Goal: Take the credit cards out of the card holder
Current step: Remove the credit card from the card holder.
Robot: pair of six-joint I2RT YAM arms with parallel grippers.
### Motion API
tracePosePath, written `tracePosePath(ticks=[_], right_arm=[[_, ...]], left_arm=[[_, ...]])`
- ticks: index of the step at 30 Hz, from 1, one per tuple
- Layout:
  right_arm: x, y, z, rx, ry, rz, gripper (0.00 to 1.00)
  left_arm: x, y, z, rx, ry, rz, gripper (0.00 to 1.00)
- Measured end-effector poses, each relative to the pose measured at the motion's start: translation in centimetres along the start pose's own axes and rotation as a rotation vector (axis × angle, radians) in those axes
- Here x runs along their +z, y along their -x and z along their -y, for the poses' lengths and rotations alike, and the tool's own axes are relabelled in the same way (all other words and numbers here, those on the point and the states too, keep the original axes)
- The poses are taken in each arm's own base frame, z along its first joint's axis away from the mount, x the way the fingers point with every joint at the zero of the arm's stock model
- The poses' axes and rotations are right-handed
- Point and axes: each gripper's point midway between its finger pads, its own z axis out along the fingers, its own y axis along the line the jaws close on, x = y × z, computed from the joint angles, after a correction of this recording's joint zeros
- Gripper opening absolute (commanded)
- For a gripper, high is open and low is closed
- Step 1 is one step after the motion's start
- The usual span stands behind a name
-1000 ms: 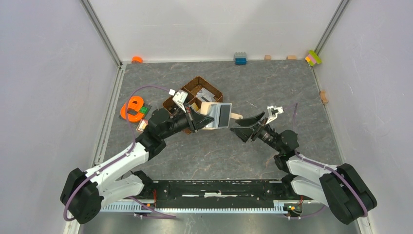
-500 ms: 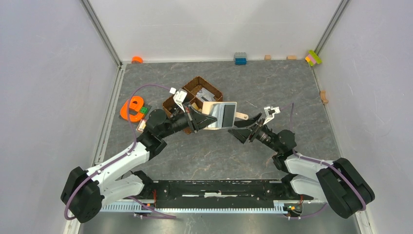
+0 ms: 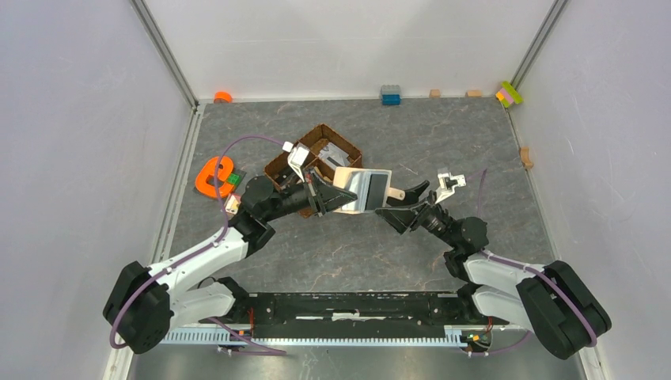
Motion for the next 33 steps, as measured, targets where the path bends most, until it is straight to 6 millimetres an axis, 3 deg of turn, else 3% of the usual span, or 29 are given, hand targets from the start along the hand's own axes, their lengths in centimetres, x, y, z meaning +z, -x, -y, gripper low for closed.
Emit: tracePosePath(ticks=[5, 15, 22, 26, 29, 33], right_arm=[[-0.2, -0.1, -0.2, 0.012, 0.004, 0.003, 0.76], [-0.4, 0.9, -1.5, -0.016, 0.045, 0.035, 0.69], [-0.6, 0.8, -1.5, -0.023, 0.041, 0.037, 0.52], [-0.6, 0.8, -1.4, -0.024, 0.04, 0.038, 0.38], [-0.6, 0.8, -1.3, -0.027, 0.034, 0.038, 0.19], [-0.7, 0.5, -0.1, -0.011, -0.014, 0.025, 0.04]], left_arm=[[0.1, 0.2, 0.0, -0.003, 0.002, 0.01, 0.02], [0.2, -0.4, -2.8, -0.046, 0.119, 0.018, 0.02], [0.2, -0.8, -3.5, -0.06, 0.146, 0.008, 0.02], [0.4, -1.1, -3.6, -0.063, 0.137, -0.005, 0.02], [0.5, -1.6, -4.1, -0.073, 0.145, -0.023, 0.02], [0.5, -1.6, -4.7, -0.079, 0.175, -0.017, 0.02]])
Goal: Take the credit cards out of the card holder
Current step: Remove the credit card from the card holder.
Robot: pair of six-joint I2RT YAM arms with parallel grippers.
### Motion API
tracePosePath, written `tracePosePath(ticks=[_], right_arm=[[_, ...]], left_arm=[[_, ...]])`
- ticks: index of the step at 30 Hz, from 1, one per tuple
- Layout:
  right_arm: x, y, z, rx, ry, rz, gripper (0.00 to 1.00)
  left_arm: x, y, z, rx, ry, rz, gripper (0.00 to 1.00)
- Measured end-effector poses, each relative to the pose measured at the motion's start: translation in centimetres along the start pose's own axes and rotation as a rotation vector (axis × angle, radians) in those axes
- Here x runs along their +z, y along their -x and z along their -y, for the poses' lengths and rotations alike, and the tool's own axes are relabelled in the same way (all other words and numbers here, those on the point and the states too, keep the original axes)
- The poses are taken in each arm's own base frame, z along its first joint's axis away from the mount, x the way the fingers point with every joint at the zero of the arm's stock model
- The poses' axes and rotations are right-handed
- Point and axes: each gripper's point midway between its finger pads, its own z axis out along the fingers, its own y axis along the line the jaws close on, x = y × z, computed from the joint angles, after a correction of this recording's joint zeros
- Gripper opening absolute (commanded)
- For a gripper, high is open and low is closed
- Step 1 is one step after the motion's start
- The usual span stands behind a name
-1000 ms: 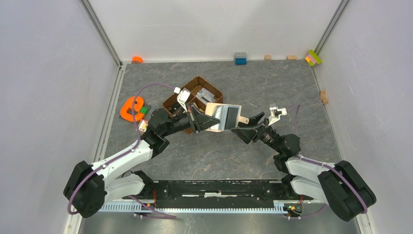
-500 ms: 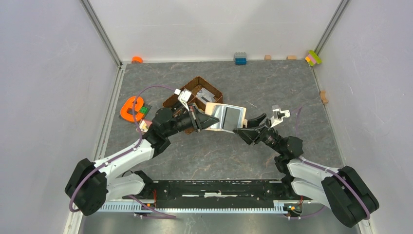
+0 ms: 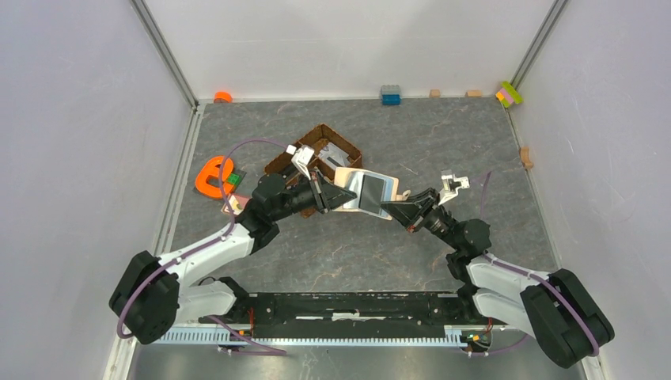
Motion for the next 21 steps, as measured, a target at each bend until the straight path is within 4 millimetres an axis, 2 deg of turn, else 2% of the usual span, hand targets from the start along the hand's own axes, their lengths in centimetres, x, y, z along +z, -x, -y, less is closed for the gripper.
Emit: tracePosePath(ticks=[1, 4, 6, 9, 10, 12, 15, 18, 21], right_arm=[[0.0, -0.1, 0.4, 0.003, -0.014, -0.003, 0.0], [-0.2, -0.6, 1.8, 0.022, -0.066, -0.023, 0.0], [-0.3, -1.2, 2.7, 0.041, -0.101, -0.044, 0.0], [-0.4, -2.0, 3.8, 0.063, -0.141, -0.075, 0.0], [-0.4, -2.3, 4.1, 0.068, -0.154, -0.086, 0.0], [-0.4, -2.6, 4.7, 0.07, -0.18, -0.105, 0.0], [-0.5, -3.1, 5.9, 0.065, -0.231, -0.135, 0.0], [-0.9, -3.9, 7.3, 0.059, -0.294, -0.171, 0.0], [-1.3, -4.5, 8.7, 0.051, -0.363, -0.208, 0.02]], left_arm=[[0.0, 0.0, -0.3, -0.005, 0.015, -0.001, 0.02], [0.4, -0.2, -1.7, -0.03, 0.087, -0.016, 0.02], [0.6, -0.6, -3.1, -0.054, 0.143, -0.038, 0.07], [0.7, -1.3, -5.1, -0.089, 0.214, -0.072, 0.21], [0.5, -1.6, -5.6, -0.1, 0.236, -0.083, 0.27], [0.2, -2.0, -6.3, -0.112, 0.271, -0.095, 0.47], [-0.6, -1.7, -8.3, -0.116, 0.372, -0.076, 0.65], [-1.9, -1.0, -10.0, -0.111, 0.489, -0.041, 0.73], [-3.4, 0.2, -11.0, -0.092, 0.596, 0.015, 0.74]])
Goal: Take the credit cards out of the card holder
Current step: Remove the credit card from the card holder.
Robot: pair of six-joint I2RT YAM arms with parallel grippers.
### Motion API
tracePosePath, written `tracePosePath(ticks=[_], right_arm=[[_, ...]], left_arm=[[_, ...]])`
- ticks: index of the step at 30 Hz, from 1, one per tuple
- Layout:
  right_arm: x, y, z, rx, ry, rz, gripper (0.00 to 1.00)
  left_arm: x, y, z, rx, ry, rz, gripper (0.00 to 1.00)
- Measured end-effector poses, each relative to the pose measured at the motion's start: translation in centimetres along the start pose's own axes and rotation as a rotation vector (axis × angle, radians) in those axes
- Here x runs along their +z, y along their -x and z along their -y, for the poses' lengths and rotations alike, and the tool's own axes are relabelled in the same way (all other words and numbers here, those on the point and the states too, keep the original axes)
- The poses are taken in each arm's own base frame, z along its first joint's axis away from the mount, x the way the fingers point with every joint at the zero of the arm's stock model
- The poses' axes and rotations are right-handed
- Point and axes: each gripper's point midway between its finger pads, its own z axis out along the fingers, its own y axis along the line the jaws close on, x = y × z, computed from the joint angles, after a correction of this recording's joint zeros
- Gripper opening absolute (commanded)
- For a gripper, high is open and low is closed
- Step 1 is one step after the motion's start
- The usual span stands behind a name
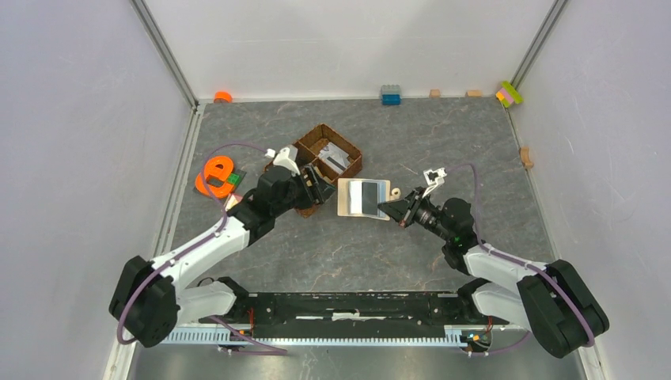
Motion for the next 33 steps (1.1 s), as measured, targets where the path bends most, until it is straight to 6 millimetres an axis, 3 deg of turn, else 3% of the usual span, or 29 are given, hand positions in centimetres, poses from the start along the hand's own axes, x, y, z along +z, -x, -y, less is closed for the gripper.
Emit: tracePosePath(ticks=[5, 10, 15, 19, 24, 28, 33], right_arm=[[0.3, -0.3, 2.0, -0.018, -0.106, -0.035, 0.01], [0.4, -1.2, 3.5, -0.024, -0.168, -0.083, 0.0], [0.4, -2.1, 3.6, -0.013, -0.157, -0.124, 0.0], [0.5, -2.1, 3.3, -0.02, -0.145, -0.13, 0.0], [0.3, -1.3, 2.7, -0.048, -0.13, -0.106, 0.0], [0.2, -0.4, 1.9, -0.074, -0.108, -0.078, 0.07], [0.3, -0.2, 1.2, -0.083, -0.071, -0.067, 0.03]], left_arm=[[-1.8, 2.2, -0.7, 0.002, 0.064, 0.11, 0.72], [-2.7, 2.6, 2.0, 0.024, -0.083, 0.148, 0.65], [-1.6, -0.3, 5.4, 0.09, -0.237, 0.037, 0.58], [-0.7, -2.4, 6.5, 0.104, -0.311, -0.054, 0.53], [-0.2, -3.1, 7.1, 0.105, -0.37, -0.104, 0.49], [0.1, -3.4, 7.4, 0.098, -0.403, -0.131, 0.43], [0.4, -3.9, 7.7, 0.09, -0.434, -0.158, 0.35]])
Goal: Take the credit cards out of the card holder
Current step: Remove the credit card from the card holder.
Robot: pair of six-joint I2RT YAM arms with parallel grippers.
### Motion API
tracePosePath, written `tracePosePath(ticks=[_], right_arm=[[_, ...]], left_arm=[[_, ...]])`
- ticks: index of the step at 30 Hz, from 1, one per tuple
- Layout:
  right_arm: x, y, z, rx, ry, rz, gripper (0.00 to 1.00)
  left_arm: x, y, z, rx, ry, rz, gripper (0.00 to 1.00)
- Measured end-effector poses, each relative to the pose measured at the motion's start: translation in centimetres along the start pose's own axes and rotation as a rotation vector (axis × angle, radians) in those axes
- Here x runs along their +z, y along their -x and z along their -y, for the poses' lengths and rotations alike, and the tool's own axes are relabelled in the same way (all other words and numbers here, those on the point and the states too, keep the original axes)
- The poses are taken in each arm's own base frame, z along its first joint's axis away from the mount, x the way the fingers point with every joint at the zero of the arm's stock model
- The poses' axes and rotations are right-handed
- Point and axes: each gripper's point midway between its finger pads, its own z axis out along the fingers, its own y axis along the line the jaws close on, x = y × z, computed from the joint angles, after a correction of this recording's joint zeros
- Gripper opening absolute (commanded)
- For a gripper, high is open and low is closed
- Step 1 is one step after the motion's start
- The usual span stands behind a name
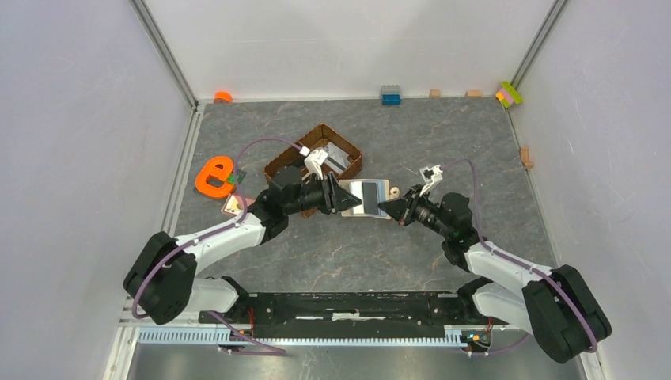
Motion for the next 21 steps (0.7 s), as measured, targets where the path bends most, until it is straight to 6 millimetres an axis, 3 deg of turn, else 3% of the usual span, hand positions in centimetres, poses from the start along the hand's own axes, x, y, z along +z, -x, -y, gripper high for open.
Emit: tracePosePath(ticks=[13, 21], right_arm=[[-0.9, 1.6, -2.7, -0.01, 0.127, 0.089, 0.0], [-1.1, 1.9, -3.9, 0.006, 0.19, 0.102, 0.0]], left_arm=[[0.7, -0.5, -0.3, -0.039, -0.024, -0.033, 0.3], [0.4, 0.5, -1.7, -0.066, 0.012, -0.008, 0.25]])
